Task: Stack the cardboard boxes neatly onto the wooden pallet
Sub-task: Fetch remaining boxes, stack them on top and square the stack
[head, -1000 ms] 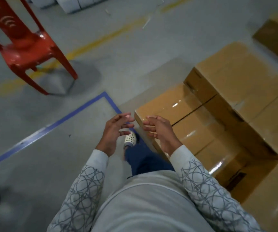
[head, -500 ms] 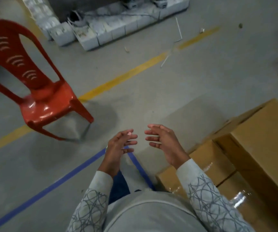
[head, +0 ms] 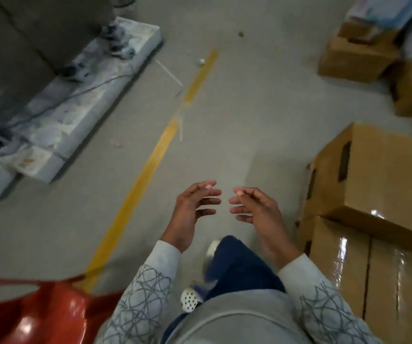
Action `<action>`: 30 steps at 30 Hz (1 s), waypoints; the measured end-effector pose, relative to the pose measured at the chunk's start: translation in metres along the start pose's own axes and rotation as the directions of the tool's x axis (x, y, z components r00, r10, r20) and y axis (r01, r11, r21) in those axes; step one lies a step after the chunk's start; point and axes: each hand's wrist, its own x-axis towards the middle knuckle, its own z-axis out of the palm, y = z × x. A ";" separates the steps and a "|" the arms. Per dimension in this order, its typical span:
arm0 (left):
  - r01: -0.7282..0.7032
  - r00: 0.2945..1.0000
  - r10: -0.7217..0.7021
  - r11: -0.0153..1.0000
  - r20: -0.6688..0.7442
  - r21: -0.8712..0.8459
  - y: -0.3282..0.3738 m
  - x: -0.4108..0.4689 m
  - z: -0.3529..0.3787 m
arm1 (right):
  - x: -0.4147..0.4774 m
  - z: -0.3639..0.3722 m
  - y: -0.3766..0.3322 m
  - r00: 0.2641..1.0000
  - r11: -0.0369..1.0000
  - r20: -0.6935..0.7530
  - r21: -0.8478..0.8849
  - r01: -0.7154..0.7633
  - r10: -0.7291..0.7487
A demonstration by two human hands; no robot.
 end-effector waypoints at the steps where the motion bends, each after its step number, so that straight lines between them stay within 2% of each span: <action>1: 0.008 1.000 -0.008 1.000 0.019 0.009 0.009 0.024 -0.001 | 0.019 0.001 -0.003 0.999 0.999 -0.045 0.034 -0.019 0.020; 5: 0.024 0.998 -0.027 0.998 0.052 0.057 0.037 0.123 -0.009 | 0.113 0.007 -0.017 0.982 0.985 -0.148 0.144 -0.096 0.118; 10: 0.089 0.995 -0.094 0.991 0.040 0.105 0.087 0.244 -0.006 | 0.236 0.003 -0.075 0.969 0.940 -0.144 0.306 -0.149 0.200; 16: 0.160 0.975 -0.166 0.986 0.148 0.049 0.165 0.376 0.041 | 0.364 -0.027 -0.176 0.955 0.841 -0.138 0.517 -0.157 0.263; 19: 0.186 0.964 -0.183 0.983 0.195 0.005 0.196 0.449 0.066 | 0.419 -0.044 -0.206 0.946 0.815 -0.163 0.561 -0.144 0.279; 25: 0.260 0.923 -0.261 0.965 0.284 0.044 0.246 0.620 0.123 | 0.546 -0.078 -0.242 0.886 0.763 -0.319 0.644 -0.058 0.337; 30: 0.229 0.855 -0.306 0.947 0.419 0.225 0.309 0.767 0.191 | 0.649 -0.099 -0.305 0.824 0.730 -0.442 0.682 0.051 0.354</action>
